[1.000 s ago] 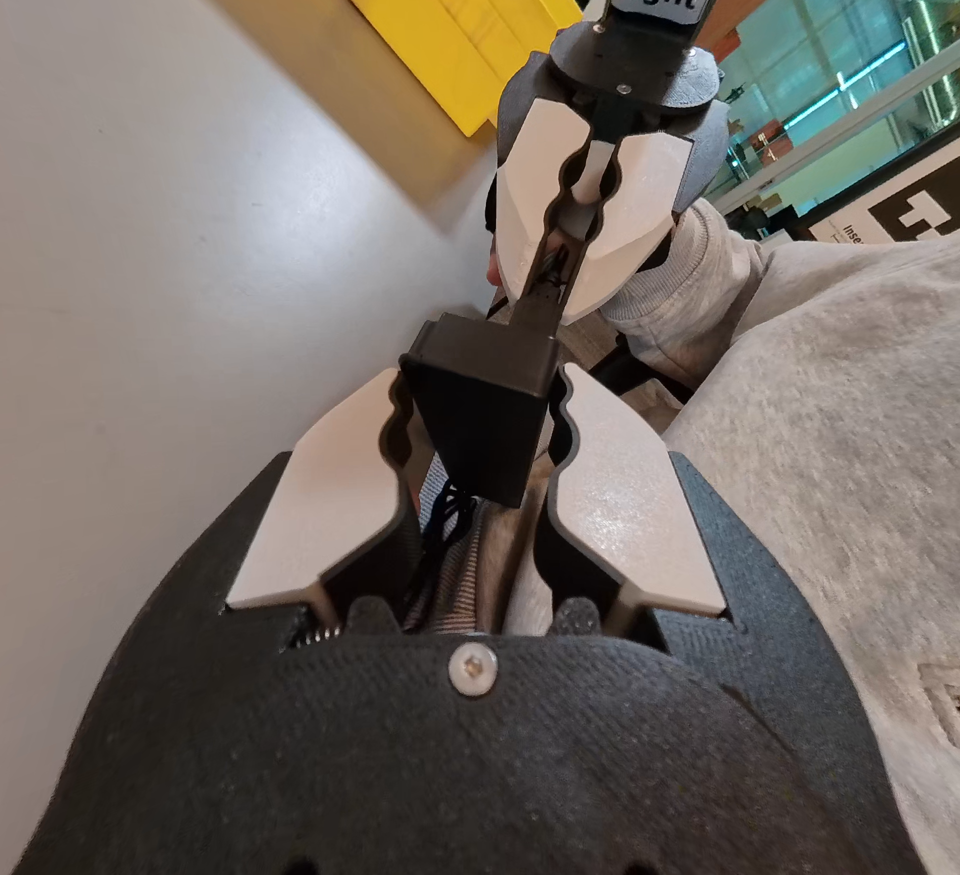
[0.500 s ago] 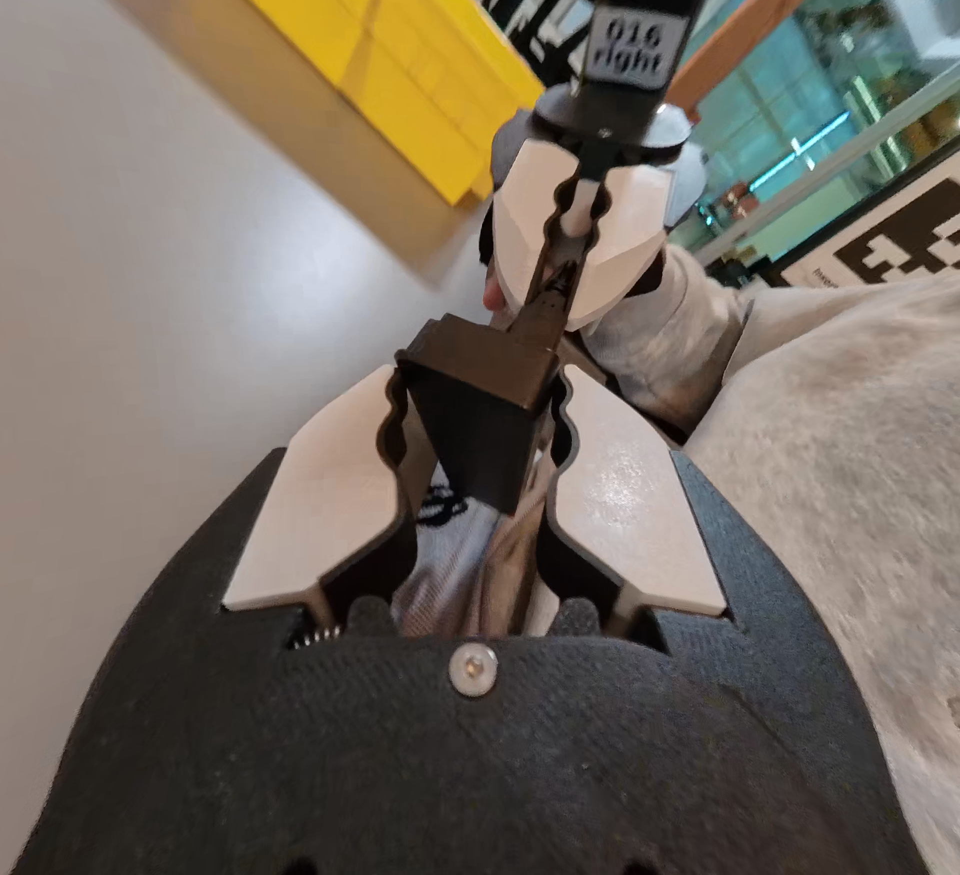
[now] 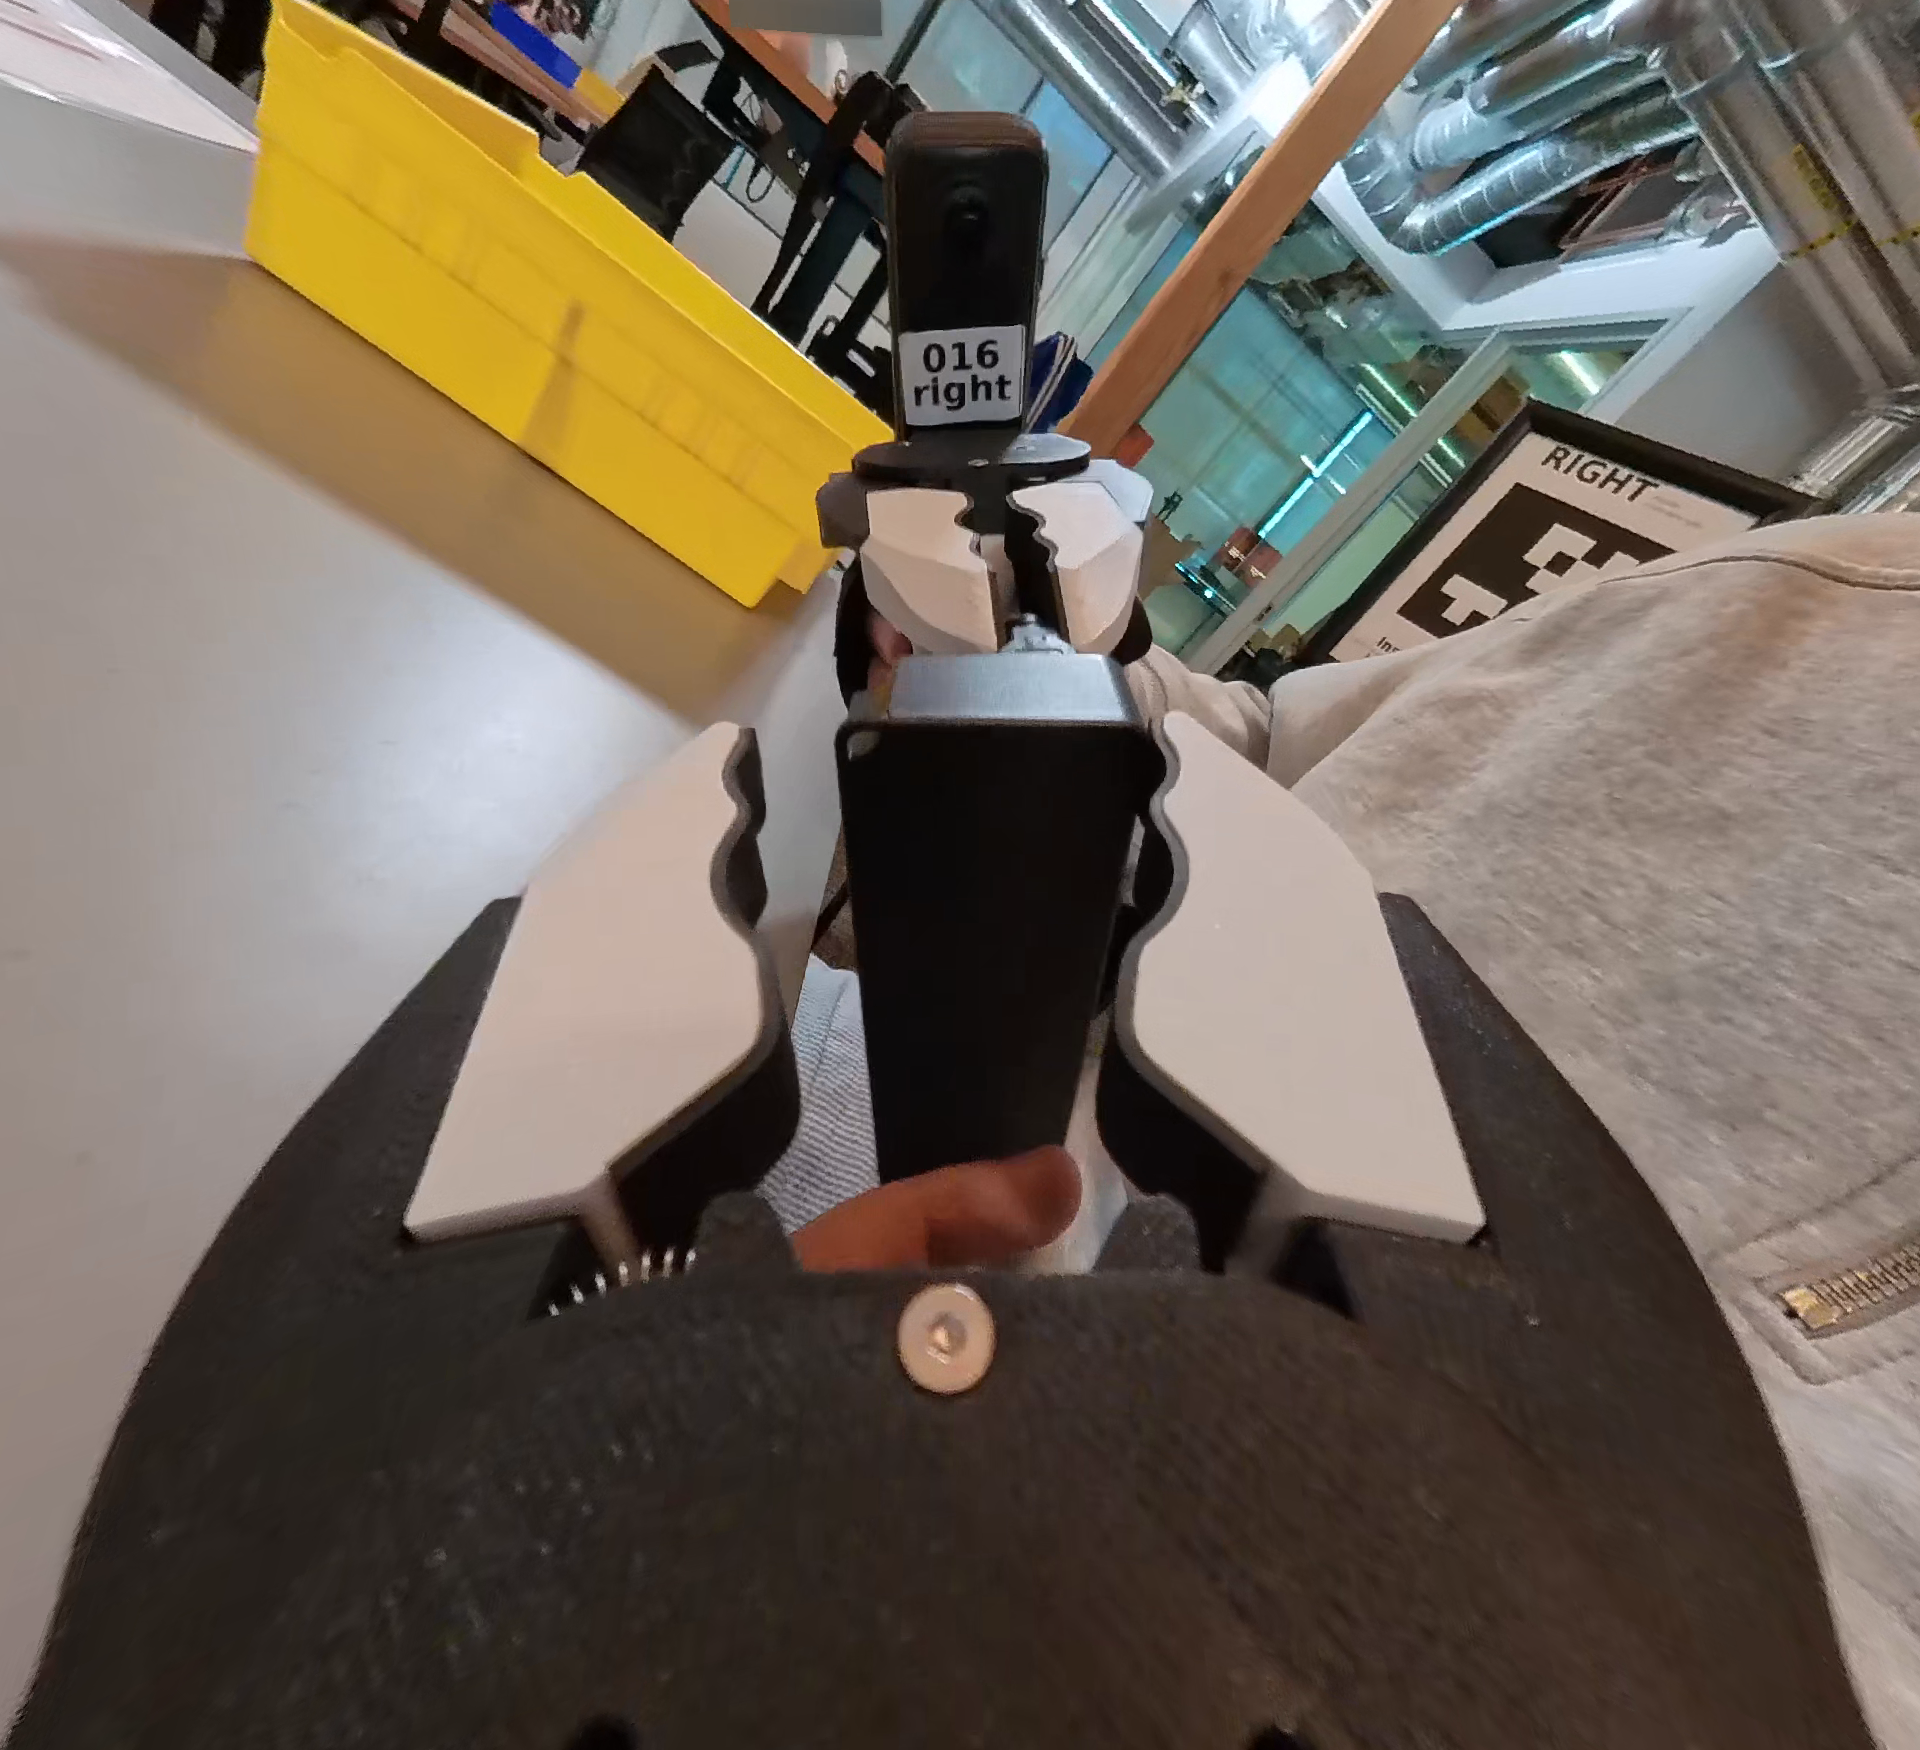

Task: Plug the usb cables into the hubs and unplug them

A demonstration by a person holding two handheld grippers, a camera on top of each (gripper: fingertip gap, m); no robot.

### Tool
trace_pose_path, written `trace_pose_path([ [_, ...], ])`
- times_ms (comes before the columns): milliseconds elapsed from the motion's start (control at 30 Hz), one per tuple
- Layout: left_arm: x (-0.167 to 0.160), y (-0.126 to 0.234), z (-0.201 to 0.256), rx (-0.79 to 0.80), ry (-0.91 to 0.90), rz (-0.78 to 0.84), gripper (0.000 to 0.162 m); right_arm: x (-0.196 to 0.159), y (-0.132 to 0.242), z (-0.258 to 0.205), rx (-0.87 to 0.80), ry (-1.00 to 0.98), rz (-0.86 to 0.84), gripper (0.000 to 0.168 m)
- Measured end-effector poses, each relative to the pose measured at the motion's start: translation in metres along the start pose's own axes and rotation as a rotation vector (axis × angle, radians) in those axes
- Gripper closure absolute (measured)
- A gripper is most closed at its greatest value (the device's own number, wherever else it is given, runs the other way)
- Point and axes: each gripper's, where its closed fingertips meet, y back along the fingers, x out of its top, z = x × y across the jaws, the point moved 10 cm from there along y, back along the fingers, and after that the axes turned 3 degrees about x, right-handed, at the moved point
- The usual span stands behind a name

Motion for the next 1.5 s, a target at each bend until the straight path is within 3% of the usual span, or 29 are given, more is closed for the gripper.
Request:
trace_pose_path([
  [100, -0.001, 0.0, -0.001, -0.013, -0.002, -0.014, 0.101, 0.001, 0.001, -0.001, -0.03, 0.025, 0.009, 0.157],
  [267, 0.0, 0.001, -0.002, -0.011, -0.025, -0.038, 0.103, 0.0, 0.0, -0.001, -0.04, 0.01, 0.0, 0.157],
  [500, 0.006, 0.006, -0.003, 0.041, -0.017, -0.042, 0.103, -0.013, -0.012, -0.007, -0.148, 0.056, -0.144, 0.157],
  [633, 0.01, 0.007, -0.002, 0.029, -0.009, -0.013, 0.103, -0.014, -0.013, -0.008, -0.137, 0.043, -0.053, 0.158],
  [1000, 0.001, 0.004, -0.004, -0.034, -0.012, -0.046, 0.103, -0.007, -0.001, -0.007, -0.107, 0.048, -0.005, 0.158],
  [1067, 0.001, 0.004, -0.005, -0.032, 0.004, -0.04, 0.101, -0.008, -0.002, -0.007, -0.111, 0.056, -0.01, 0.158],
  [1167, 0.001, 0.004, -0.01, -0.028, 0.049, -0.041, 0.081, -0.007, -0.001, -0.008, -0.097, 0.052, -0.003, 0.158],
  [1500, -0.004, 0.0, -0.003, -0.058, -0.024, -0.11, 0.081, -0.007, 0.0, -0.005, -0.063, 0.011, 0.031, 0.158],
])
